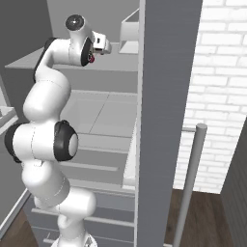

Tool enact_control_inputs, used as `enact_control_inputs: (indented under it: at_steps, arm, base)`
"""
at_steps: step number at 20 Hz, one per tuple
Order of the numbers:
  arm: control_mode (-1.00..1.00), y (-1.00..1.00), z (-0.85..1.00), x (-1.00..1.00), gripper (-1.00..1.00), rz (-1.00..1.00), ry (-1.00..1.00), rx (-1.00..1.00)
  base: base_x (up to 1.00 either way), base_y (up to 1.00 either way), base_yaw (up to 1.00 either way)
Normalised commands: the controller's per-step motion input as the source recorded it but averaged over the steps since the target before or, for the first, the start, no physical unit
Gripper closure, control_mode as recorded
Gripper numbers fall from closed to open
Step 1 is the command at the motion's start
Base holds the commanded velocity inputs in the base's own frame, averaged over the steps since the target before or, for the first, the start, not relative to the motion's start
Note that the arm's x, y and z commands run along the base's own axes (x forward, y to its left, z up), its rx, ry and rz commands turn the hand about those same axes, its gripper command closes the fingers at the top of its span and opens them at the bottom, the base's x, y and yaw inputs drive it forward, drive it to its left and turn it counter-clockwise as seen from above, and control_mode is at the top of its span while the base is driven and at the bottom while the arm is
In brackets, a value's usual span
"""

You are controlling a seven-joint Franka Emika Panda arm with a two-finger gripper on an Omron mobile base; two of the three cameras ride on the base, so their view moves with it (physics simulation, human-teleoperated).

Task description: Take the strawberry from the fridge and place it on top of the pancake, located on the dining counter.

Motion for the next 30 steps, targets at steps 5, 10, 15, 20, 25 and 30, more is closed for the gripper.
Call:
enact_control_inputs:
  at_steps: [5, 10, 15, 20, 25, 30]
  arm:
    - [-1.0, 0.14, -0.24, 0.07, -1.0, 0.0, 0.0, 0.0]
    - [-1.0, -0.03, -0.15, 0.06, -1.0, 0.0, 0.08, 0.0]
    - [-1.0, 0.0, -0.05, 0.05, -1.0, 0.0, 0.04, 0.0]
    - [-1.0, -0.02, -0.02, 0.0, -1.0, 0.0, 0.01, 0.0]
    - [-1.0, -0.1, -0.01, -0.18, -1.0, 0.0, 0.0, 0.0]
    - [-1.0, -0.04, 0.0, -0.19, -1.0, 0.0, 0.0, 0.0]
  base:
    - [0.0, 0.0, 0.0]
    - [0.0, 0.0, 0.0]
    - [0.0, 0.0, 0.0]
    - [0.0, 0.0, 0.0]
    - [0.0, 0.0, 0.0]
    - [0.0, 0.0, 0.0]
